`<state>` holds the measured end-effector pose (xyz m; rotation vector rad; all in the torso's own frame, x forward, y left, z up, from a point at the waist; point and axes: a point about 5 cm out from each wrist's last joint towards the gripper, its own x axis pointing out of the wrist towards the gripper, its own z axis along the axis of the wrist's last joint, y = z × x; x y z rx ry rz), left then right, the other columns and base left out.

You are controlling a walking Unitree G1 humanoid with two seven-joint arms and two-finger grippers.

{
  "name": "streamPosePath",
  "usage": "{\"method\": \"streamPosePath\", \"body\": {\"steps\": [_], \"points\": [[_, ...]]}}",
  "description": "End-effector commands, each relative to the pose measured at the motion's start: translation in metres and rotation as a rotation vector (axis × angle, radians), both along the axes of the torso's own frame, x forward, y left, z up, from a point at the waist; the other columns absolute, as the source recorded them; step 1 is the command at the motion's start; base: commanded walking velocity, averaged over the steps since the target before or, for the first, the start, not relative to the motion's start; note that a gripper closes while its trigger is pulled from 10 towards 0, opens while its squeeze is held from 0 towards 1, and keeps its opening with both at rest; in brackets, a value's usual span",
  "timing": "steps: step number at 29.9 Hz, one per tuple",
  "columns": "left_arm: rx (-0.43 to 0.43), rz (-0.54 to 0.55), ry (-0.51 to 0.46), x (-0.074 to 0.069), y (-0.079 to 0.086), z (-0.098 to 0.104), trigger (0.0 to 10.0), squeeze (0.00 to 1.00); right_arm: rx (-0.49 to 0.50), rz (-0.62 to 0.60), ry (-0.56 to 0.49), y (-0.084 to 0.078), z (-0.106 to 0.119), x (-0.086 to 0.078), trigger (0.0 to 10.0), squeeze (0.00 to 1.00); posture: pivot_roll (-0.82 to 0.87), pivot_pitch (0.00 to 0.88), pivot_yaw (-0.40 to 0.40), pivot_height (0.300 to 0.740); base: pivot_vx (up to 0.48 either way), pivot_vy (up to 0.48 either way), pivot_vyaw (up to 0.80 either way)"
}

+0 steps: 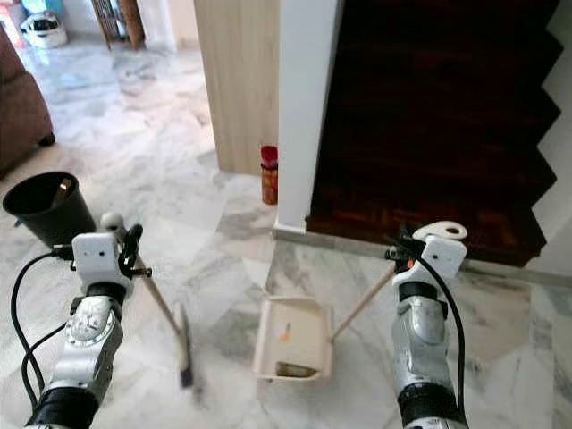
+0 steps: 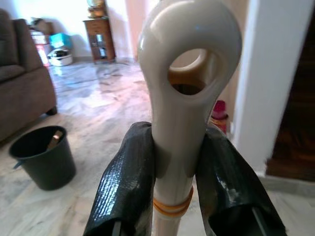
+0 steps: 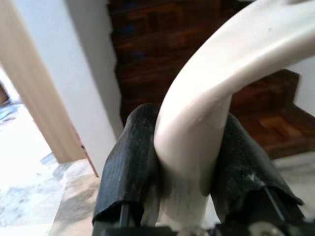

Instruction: Sweep floor

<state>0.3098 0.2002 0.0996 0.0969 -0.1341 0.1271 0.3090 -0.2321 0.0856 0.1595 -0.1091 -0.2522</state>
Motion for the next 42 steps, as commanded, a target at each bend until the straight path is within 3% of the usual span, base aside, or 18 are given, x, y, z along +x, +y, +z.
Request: {"method": "streamPosePath", "body": {"steps": [1, 42], "points": [[0.006, -0.012, -0.053, 0.0031, -0.0025, 0.0134, 10.0, 0.00, -0.016, -0.014, -0.053, -0.0054, 0.0139, 0.0032, 10.0, 0.00, 0.02, 0.000, -0.014, 0.740, 0.000, 0.401, 0.00], [-0.011, 0.022, -0.043, -0.0021, -0.0017, 0.0105, 10.0, 0.00, -0.017, 0.023, -0.039, -0.0058, 0.0193, 0.0073, 10.0, 0.00, 0.03, 0.000, -0.053, 0.740, 0.000, 0.447, -0.06]]}}
